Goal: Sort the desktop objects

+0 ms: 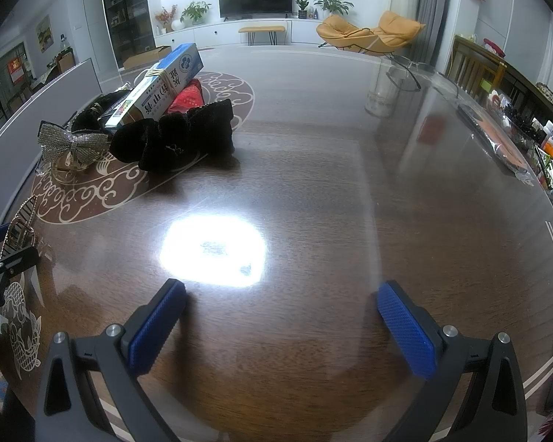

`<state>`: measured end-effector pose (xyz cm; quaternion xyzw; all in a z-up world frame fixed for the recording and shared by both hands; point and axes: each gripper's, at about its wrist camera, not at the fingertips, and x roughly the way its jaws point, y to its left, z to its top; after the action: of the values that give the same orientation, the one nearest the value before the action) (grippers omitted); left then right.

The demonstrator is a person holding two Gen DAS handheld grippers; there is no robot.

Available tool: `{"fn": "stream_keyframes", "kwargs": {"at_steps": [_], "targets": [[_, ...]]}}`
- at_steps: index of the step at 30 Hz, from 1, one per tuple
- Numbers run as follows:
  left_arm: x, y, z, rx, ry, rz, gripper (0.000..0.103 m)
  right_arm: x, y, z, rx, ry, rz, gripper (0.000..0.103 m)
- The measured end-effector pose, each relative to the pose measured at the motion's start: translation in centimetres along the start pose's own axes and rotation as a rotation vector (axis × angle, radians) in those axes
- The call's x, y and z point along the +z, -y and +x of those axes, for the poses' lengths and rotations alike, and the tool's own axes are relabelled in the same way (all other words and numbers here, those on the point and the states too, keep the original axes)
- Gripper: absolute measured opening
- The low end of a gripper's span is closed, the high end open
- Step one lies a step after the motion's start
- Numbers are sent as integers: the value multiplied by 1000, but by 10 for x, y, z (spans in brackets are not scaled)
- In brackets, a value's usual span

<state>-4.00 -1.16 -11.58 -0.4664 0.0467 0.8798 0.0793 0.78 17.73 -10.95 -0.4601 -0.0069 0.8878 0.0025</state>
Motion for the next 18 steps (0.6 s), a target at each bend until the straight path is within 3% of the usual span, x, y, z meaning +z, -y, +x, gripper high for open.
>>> {"fn": "stream_keyframes", "kwargs": {"at_steps": [18], "targets": [[0,1,0,2,3,0,103,2,2,1,-2,1,5,103]]}}
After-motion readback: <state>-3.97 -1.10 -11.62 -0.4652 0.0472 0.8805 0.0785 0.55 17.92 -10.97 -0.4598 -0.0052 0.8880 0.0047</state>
